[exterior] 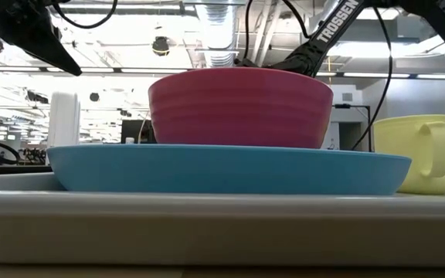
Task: Set up tray
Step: Put the gray table napkin to the right of the blue plate on the gray tray
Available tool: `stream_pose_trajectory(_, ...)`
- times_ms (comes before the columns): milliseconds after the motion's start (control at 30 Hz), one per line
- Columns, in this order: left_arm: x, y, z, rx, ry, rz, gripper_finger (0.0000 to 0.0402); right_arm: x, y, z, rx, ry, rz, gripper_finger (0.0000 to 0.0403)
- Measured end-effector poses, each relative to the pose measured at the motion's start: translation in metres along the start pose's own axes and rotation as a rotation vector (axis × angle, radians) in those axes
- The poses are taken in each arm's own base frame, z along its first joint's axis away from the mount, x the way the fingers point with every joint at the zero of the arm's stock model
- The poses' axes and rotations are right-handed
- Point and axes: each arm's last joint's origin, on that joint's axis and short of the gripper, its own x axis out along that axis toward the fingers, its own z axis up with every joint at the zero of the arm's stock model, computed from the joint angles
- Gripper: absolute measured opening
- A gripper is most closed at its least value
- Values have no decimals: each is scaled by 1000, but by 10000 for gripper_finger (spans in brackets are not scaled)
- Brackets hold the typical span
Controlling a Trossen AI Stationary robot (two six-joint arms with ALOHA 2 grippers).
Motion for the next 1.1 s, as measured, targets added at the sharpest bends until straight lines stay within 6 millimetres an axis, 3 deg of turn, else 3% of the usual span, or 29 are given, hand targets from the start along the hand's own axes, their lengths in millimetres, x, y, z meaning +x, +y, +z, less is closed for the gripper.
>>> stream_pose_trajectory(267,0,0,0,-1,-1,-1,103,0,5,0,31,25,-22,20)
stream_pose_trajectory(467,0,0,0,-2,-1,-2,103,-12,16,6,-41,92,-116,8)
stream_pose_trajectory(600,0,0,0,-3,-1,-2,103,-44,18,28,-87,139,-111,6)
stream_pose_trajectory(800,0,-1,1,-8,-4,-6,103,-93,35,44,-70,216,-47,3)
stream_pose_trajectory(933,0,-1,1,-8,-3,-7,103,-125,46,42,-76,290,-13,2)
stream_pose_trajectory(1100,0,-1,1,-13,-3,-7,103,-165,53,37,48,336,30,1)
